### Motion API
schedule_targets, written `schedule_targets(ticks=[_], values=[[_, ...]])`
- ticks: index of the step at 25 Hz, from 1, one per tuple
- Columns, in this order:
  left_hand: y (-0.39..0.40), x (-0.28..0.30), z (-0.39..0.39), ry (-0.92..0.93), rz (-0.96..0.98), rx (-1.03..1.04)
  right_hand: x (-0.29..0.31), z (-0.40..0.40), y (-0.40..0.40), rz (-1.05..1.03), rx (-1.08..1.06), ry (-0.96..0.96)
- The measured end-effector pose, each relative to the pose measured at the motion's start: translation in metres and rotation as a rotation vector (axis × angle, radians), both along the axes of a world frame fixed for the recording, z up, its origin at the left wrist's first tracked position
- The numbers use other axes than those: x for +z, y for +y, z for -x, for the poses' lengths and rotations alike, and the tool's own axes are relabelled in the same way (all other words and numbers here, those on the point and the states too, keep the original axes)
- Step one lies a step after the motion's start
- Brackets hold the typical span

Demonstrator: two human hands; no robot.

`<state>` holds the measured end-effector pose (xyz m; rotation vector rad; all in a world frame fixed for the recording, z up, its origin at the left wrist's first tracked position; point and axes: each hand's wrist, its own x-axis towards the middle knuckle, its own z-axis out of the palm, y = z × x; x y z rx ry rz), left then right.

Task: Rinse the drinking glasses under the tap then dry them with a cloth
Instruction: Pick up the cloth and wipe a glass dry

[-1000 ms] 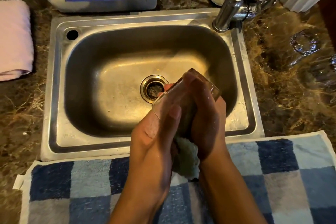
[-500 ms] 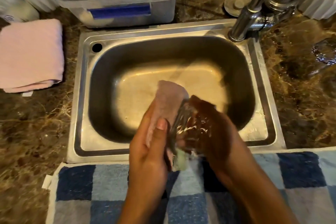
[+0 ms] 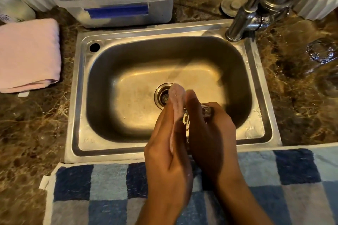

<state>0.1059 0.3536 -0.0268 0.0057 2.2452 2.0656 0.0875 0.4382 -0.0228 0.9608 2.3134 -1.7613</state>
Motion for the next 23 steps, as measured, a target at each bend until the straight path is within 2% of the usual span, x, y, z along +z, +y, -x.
schedule_targets(ticks=[2, 5, 7, 9, 10, 12, 14, 15, 18, 20, 21, 23], values=[[-0.001, 0.001, 0.005, -0.164, -0.083, 0.054, 0.0, 0.001, -0.001, 0.063, 0.022, 0.036], [-0.012, -0.002, 0.017, -0.435, -0.115, 0.123, -0.004, -0.006, 0.0, 0.217, 0.188, 0.17], [-0.023, -0.004, 0.027, -0.601, -0.298, 0.125, -0.004, -0.015, 0.005, 0.275, 0.339, 0.282], [-0.03, -0.005, 0.036, -0.786, -0.555, 0.139, -0.008, -0.021, 0.01, 0.072, 0.533, 0.321], [-0.031, -0.004, 0.039, -0.858, -0.634, 0.143, -0.009, -0.021, 0.012, -0.082, 0.554, 0.314], [-0.025, -0.005, 0.04, -0.934, -0.694, 0.105, -0.013, -0.016, 0.017, -0.394, 0.467, 0.295], [-0.018, -0.004, 0.039, -0.923, -0.676, 0.095, -0.014, -0.012, 0.02, -0.559, 0.454, 0.191], [-0.016, -0.004, 0.04, -0.879, -0.627, 0.114, -0.015, -0.011, 0.02, -0.572, 0.48, 0.132], [-0.01, -0.009, 0.038, -0.568, -0.27, 0.135, -0.011, -0.007, 0.016, -0.539, 0.544, 0.073], [-0.005, -0.009, 0.036, -0.317, -0.04, 0.082, -0.008, 0.001, 0.017, -0.605, 0.59, 0.039], [-0.006, -0.01, 0.035, -0.24, 0.027, 0.053, -0.006, 0.005, 0.019, -0.622, 0.616, 0.025], [-0.014, -0.01, 0.035, -0.209, 0.058, -0.077, -0.003, 0.009, 0.025, -0.651, 0.656, -0.007]])
